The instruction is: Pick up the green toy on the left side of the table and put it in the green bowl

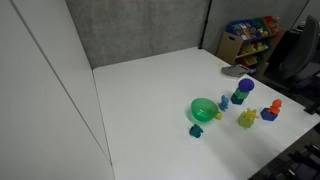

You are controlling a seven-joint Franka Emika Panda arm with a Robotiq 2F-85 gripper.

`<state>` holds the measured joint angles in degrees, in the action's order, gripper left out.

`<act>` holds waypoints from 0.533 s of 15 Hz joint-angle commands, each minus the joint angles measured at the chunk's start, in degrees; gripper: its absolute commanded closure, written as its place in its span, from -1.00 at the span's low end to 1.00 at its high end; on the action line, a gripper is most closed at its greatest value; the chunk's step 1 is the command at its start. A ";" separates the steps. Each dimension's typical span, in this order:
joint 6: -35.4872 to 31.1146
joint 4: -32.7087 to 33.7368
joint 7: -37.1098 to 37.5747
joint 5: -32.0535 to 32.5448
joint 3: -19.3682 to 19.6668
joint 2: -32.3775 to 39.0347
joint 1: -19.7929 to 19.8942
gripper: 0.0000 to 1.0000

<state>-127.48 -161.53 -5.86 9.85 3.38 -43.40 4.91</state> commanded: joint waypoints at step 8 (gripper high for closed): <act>0.00 1.62 0.84 -1.03 -0.53 2.21 -1.08 -1.00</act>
<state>-127.48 -161.22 -5.81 9.78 3.34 -42.94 4.73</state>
